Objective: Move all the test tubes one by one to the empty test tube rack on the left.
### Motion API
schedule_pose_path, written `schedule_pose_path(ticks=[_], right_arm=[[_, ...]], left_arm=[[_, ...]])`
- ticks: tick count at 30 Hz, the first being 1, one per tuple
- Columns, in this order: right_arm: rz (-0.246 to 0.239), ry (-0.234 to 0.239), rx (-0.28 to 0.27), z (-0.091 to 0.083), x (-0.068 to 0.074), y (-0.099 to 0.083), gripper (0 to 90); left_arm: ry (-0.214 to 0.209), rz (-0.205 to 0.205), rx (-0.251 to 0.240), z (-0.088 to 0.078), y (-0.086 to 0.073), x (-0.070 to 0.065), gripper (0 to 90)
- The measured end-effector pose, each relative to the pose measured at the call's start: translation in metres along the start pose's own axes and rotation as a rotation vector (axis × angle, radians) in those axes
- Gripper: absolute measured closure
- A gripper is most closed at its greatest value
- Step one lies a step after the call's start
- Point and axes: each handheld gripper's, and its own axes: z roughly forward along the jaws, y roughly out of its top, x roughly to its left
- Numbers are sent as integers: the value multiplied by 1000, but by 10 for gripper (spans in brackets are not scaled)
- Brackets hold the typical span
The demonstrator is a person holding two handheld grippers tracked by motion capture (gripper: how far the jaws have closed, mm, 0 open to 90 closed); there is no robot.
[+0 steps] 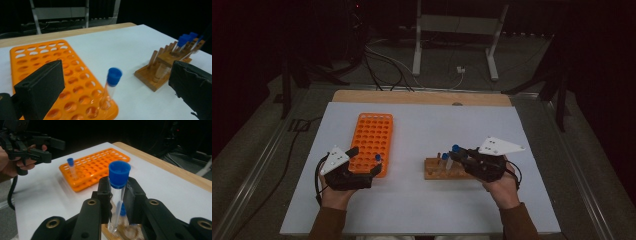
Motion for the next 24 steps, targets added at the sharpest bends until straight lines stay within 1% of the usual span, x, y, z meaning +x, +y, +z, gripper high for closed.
schedule_pose_path(ticks=[5,7,10,13,15,17,18,19,20,21,24], right_arm=[[-11,31,5,14,8,7,763],[-12,43,9,21,11,10,763],[-11,59,11,31,15,12,763],[-6,79,15,41,19,14,763],[-6,86,20,46,21,15,763],[-6,99,24,52,24,16,763],[-9,104,25,55,26,17,763],[-13,110,25,57,27,18,763],[-15,117,25,59,29,19,763],[-18,124,25,62,32,20,763],[-22,142,24,68,38,23,763]], left_arm=[[-26,12,-16,2,7,-10,17],[-43,19,-18,4,9,-15,21],[-73,44,-19,7,13,-24,53],[-104,70,-10,11,16,-35,76],[-125,86,-2,13,17,-39,94],[-152,98,7,16,17,-43,179],[-158,103,18,18,17,-44,181],[-169,109,24,19,17,-46,208],[-178,110,25,20,16,-47,271],[-187,112,28,21,16,-47,316],[-202,117,34,22,15,-49,414]])
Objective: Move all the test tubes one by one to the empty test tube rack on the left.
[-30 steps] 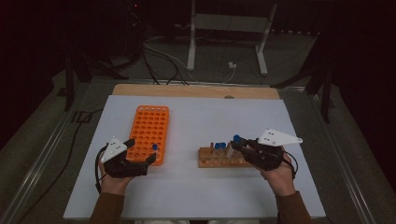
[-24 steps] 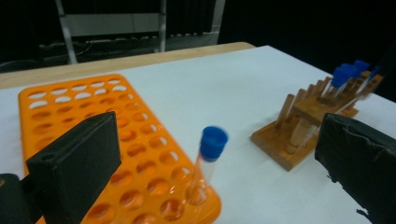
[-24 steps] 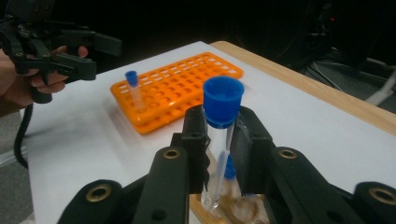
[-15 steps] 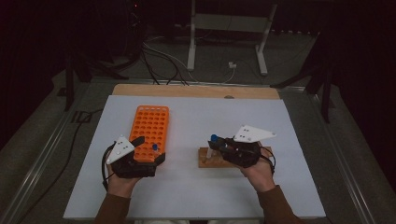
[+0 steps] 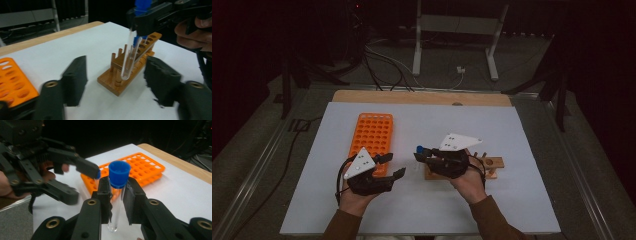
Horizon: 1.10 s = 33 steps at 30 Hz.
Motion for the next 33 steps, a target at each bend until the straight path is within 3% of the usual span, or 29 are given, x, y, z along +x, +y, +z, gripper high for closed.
schedule_pose_path(ticks=[14,27,33], right_arm=[[-28,69,21,24,22,6,764],[-32,86,18,24,24,6,760],[-20,99,-7,19,20,7,605]], left_arm=[[-17,63,18,1,-1,-4,684],[-42,83,16,1,-2,-5,780],[-27,71,17,-2,-3,-1,780]])
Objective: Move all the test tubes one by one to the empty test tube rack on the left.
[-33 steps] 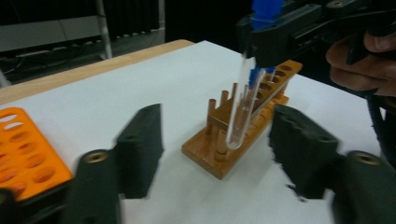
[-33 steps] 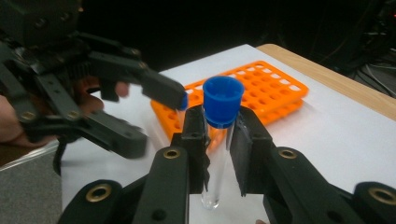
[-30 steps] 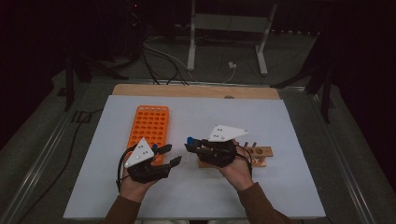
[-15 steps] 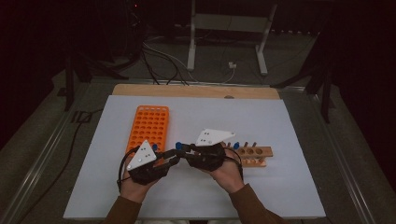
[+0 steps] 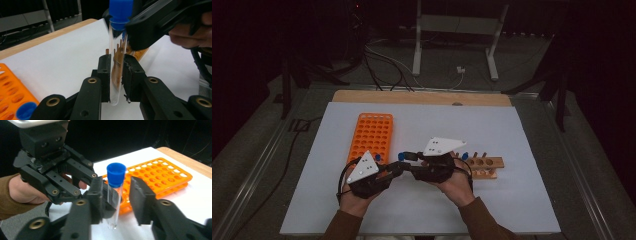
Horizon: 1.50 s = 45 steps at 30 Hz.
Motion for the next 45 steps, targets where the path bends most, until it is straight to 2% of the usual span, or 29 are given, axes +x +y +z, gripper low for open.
schedule_pose_path(ticks=[6,13,15,18,21,26,30,34,45], right_arm=[[24,-21,-20,-11,-9,0,429],[55,-109,-25,-21,-19,0,185],[56,-138,-20,-24,-22,-1,146],[57,-181,-21,-30,-27,-1,119],[78,-206,-32,-38,-34,-2,105],[108,-257,-59,-55,-44,-5,33],[126,-303,-70,-67,-51,-8,14],[132,-332,-70,-79,-57,-12,1],[155,-382,-63,-103,-67,-30,1]], left_arm=[[22,-16,-16,-10,-1,7,780],[54,-47,-38,-26,-3,19,779],[57,-53,-47,-30,-4,22,780],[71,-59,-52,-36,-5,27,779],[90,-68,-56,-42,-7,33,779],[135,-79,-59,-50,-11,41,779],[173,-94,-60,-53,-18,48,779],[202,-96,-46,-48,-24,53,780],[224,-99,-1,-29,-36,59,779]])
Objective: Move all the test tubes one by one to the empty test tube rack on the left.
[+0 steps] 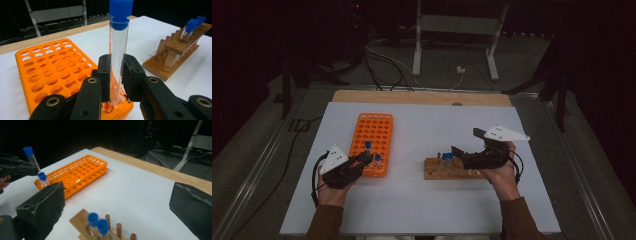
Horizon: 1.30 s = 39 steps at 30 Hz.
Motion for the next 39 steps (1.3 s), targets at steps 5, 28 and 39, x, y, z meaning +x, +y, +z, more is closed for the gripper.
schedule_pose_path(ticks=[5,28,39], right_arm=[[0,-21,0,-7,-5,-3,1],[41,-18,3,-18,-16,-26,2],[36,-6,13,-15,-13,-29,2]], left_arm=[[9,3,17,5,-4,1,779],[32,-4,114,18,-17,4,780],[28,-4,185,23,-20,4,780]])
